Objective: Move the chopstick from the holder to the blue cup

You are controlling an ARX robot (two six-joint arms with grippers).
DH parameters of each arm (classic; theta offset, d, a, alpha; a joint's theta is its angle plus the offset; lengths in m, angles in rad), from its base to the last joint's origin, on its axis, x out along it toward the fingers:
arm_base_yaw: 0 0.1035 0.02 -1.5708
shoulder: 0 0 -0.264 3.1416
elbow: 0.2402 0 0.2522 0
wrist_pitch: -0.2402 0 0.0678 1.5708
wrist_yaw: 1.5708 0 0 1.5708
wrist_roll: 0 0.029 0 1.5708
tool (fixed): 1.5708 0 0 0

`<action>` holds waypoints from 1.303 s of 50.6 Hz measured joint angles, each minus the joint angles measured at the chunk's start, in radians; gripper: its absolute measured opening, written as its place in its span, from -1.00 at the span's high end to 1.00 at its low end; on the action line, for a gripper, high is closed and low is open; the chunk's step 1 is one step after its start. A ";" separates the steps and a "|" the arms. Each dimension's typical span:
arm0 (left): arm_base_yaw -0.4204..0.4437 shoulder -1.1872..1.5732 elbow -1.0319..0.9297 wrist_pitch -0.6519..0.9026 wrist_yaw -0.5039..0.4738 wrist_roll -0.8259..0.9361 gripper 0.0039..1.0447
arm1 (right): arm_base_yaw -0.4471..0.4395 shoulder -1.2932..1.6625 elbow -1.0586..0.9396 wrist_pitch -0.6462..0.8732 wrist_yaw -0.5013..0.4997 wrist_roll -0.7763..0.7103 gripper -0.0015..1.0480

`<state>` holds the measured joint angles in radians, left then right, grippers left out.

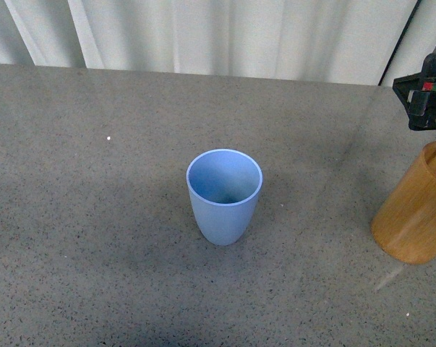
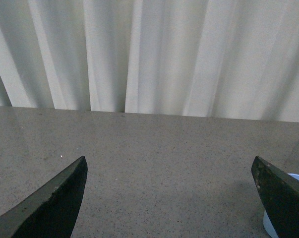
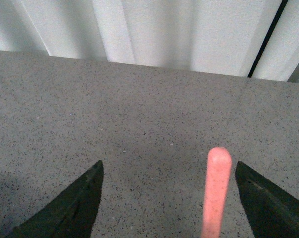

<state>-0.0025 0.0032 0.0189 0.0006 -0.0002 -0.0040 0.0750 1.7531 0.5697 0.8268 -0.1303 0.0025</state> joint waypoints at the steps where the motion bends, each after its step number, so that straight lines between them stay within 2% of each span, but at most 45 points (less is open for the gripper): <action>1: 0.000 0.000 0.000 0.000 0.000 0.000 -0.87 | 0.001 0.000 0.000 0.000 0.000 0.000 -0.33; 17: 0.000 0.000 0.000 0.000 0.000 0.000 -0.87 | 0.000 0.007 -0.003 0.016 -0.002 0.006 0.61; 24: 0.000 0.000 0.000 0.000 0.000 0.000 -0.87 | -0.007 -0.009 -0.031 0.023 -0.003 -0.006 0.97; 32: 0.000 0.000 0.000 0.000 0.000 0.000 -0.87 | -0.026 -0.076 -0.077 0.009 -0.008 -0.011 0.96; 47: 0.000 0.000 0.000 0.000 0.000 0.000 -0.87 | -0.013 -0.333 -0.089 -0.124 -0.002 -0.100 0.96; 56: 0.000 0.000 0.000 0.000 0.000 0.000 -0.87 | 0.045 -0.476 -0.006 -0.231 0.010 -0.147 0.96; 66: 0.000 0.000 0.000 0.000 0.000 0.000 -0.87 | 0.178 -0.573 0.115 -0.336 0.034 -0.142 0.96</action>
<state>-0.0025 0.0032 0.0189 0.0006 -0.0002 -0.0040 0.2527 1.1805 0.6846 0.4908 -0.0963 -0.1398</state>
